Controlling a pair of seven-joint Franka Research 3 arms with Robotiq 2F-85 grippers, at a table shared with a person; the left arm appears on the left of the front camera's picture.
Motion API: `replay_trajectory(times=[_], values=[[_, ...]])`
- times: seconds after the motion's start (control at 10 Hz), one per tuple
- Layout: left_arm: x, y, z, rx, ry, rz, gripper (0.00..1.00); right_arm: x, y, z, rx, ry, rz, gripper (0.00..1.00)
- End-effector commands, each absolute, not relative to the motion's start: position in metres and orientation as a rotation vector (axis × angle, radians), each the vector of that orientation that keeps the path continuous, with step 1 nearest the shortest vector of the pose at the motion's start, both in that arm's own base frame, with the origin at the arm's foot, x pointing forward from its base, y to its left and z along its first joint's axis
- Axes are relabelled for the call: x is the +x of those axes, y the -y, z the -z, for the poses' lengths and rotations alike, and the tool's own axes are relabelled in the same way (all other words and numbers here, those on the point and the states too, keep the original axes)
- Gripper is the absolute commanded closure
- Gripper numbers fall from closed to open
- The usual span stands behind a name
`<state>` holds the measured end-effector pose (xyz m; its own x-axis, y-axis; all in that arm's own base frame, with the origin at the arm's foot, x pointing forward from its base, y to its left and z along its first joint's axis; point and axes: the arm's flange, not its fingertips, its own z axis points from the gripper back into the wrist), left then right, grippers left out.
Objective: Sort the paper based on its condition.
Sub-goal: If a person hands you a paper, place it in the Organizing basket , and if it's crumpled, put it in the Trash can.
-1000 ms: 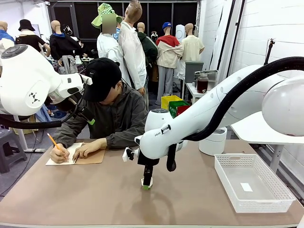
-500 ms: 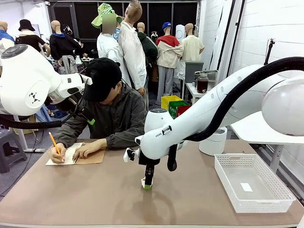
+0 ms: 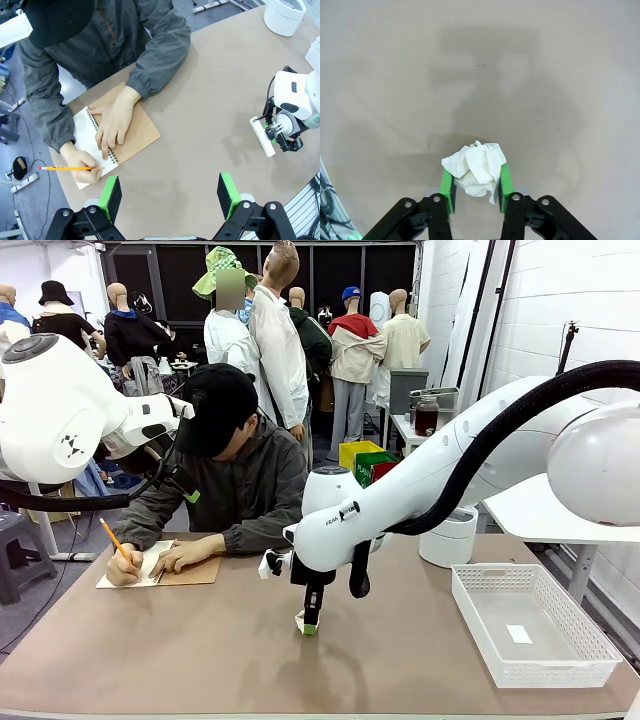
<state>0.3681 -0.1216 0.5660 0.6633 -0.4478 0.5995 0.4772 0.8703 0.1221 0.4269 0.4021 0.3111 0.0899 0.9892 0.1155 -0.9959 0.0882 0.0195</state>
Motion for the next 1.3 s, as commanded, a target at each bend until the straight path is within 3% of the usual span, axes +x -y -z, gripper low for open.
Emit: replay_trajectory(times=[0.0,0.3,0.6,0.9,1.2], values=[[0.368,0.120,-0.567,-0.048,0.659,0.521,0.00,0.430,-0.405,-0.311,0.116,0.068,-1.459,1.00],[0.368,0.120,-0.567,-0.048,0.659,0.521,0.00,0.420,-0.401,-0.332,0.097,0.078,-1.432,1.00],[0.368,0.120,-0.567,-0.048,0.659,0.521,0.00,0.404,-0.371,-0.405,0.071,0.111,-1.308,1.00],[0.368,0.120,-0.567,-0.048,0.659,0.521,0.00,0.427,-0.301,-0.480,-0.051,0.251,-1.038,1.00],[0.368,0.120,-0.567,-0.048,0.659,0.521,0.00,0.456,-0.237,-0.510,-0.203,0.303,-0.692,1.00]])
